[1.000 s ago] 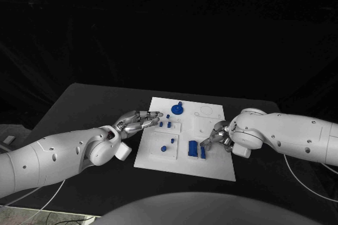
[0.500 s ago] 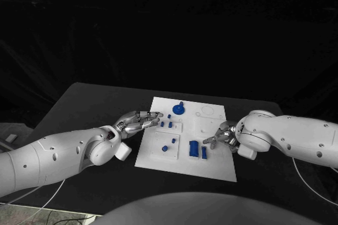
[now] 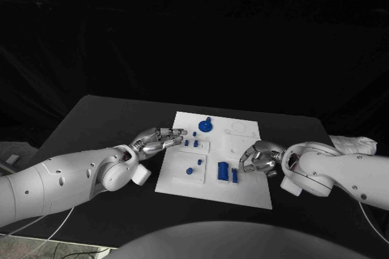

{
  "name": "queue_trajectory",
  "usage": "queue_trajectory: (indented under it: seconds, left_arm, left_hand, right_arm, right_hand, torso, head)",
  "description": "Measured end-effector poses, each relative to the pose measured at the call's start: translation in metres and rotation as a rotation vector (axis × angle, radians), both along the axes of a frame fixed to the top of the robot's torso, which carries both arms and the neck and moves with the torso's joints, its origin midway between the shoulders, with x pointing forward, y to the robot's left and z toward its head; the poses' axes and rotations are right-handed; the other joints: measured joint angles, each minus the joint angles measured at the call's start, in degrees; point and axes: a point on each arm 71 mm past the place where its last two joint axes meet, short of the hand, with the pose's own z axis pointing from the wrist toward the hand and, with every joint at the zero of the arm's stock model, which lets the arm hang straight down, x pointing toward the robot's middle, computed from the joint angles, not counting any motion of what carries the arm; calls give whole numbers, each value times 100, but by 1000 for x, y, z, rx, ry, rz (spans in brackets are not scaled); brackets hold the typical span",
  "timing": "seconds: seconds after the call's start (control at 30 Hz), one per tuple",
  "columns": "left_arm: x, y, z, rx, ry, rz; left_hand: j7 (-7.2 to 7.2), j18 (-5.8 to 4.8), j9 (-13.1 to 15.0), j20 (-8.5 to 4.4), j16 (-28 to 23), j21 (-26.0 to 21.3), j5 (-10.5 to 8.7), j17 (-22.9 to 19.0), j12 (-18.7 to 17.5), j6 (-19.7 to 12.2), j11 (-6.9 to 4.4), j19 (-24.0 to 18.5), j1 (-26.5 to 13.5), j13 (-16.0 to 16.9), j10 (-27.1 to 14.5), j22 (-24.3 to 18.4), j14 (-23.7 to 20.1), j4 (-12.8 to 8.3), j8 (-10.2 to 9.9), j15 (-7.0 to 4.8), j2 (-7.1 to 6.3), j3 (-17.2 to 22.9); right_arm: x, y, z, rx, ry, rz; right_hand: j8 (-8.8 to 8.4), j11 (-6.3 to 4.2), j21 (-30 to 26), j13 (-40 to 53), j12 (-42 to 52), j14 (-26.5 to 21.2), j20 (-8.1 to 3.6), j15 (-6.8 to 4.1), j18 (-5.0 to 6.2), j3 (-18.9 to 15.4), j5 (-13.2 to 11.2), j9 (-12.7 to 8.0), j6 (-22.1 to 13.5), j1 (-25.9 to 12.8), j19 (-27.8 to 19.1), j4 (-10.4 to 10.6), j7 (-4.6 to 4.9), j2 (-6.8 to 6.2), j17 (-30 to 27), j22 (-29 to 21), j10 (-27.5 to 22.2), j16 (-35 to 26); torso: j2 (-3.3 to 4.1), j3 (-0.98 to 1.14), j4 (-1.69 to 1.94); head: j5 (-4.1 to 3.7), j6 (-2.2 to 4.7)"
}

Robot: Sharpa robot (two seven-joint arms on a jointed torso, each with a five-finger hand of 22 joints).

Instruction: Assemble the parts on the task board

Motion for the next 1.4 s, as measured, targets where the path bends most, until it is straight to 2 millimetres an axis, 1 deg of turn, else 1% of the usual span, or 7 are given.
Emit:
queue_trajectory:
  seconds: [0.07, 0.13, 0.27, 0.33, 0.43, 1.13, 1.4]
  left_arm:
    - [0, 0, 0, -1, -1, 0]
    - [0, 0, 0, -2, -2, 0]
    - [0, 0, 0, -4, -3, -1]
    - [-1, 0, 1, -4, -3, -1]
    - [-1, 1, 1, -4, -4, 1]
    - [-1, 1, 1, -4, -5, 1]
    - [-1, 1, 1, -4, -5, 1]
  left_hand:
    - [0, 0, 0, 0, 0, 0, 24, 0, 0, 0, 0, 0, 0, 0, 0, 0, 0, 0, 0, 0, 0, 0]
    - [0, 0, 0, 0, 0, 0, 24, 0, 0, 0, 0, 0, 0, 0, 0, 0, 0, 0, 0, 0, 0, 0]
    - [0, 0, 0, 0, 0, 0, 24, 0, 0, 0, 0, 0, 22, 0, 0, 0, 0, 0, 0, 0, -23, 0]
    - [0, 0, 0, 0, 0, 0, 24, 0, 0, 0, 0, 0, 22, 0, 0, 0, 0, 0, 0, 0, -23, 0]
    - [0, 0, 0, 0, 0, 0, 24, 0, 0, 0, 0, 0, 22, 0, 0, 0, 0, 0, 0, 0, -23, 0]
    - [0, 0, 0, 0, 0, 0, 45, 0, 0, 0, 0, 0, 52, 0, 0, 5, 0, -15, 0, 0, 6, 15]
    - [0, 0, 0, 0, 0, 0, 45, 0, 0, 0, 0, 0, 52, 0, 0, 4, 0, -15, 0, 0, 6, 15]
  right_arm:
    - [-7, 0, -3, 7, -50, 32]
    - [-12, 1, -8, 9, -88, 58]
    - [-21, 1, -17, -1, -167, 106]
    - [-25, 1, -21, -12, -207, 130]
    - [-26, 2, -25, -25, -253, 158]
    - [-22, 8, -30, -61, -353, 212]
    - [-20, 11, -32, -67, -351, 213]
  right_hand:
    - [283, 0, 33, 0, 0, 0, 0, 0, 0, -22, 103, 209, -43, 27, 0, -22, -43, -31, 0, 0, 0, 0]
    - [837, -17, 151, 0, 0, -3, 0, -3, 0, -94, 146, 710, -215, 26, 0, 48, -89, -32, 0, 0, -10, 0]
    - [2551, -123, 332, 0, 0, 0, -71, -86, 0, -188, 117, 2164, -555, -7, 71, 313, -228, -73, -1, 0, -6, 0]
    - [3335, -146, 349, 0, 0, -17, -71, -103, -1, -198, 118, 2419, -161, 26, 71, 359, -247, -105, -1, -1, 0, 0]
    - [3717, -146, 349, 0, 0, 1, -71, -126, 0, -182, 118, 2461, 57, 57, 71, 376, -260, -137, -1, 0, 1, 0]
    - [4005, -145, 317, 4, 0, 1, -93, -126, 0, -134, 211, 2464, 133, 101, 49, 422, -276, -181, -2, 4, 0, 0]
    - [4004, -145, 294, 3, 0, 1, -93, -126, 0, -153, -59, 2464, 43, 101, 48, 473, -270, -181, -2, 3, 0, 0]
  torso:
    - [-1, 0, -1]
    - [-1, 0, 0]
    - [0, 0, 2]
    - [1, 0, 5]
    - [2, 1, 8]
    - [1, 0, 9]
    - [3, 0, 6]
  head:
    - [-4, 0]
    - [-5, 0]
    - [12, 0]
    - [21, 0]
    - [23, 0]
    - [13, 0]
    - [22, 0]
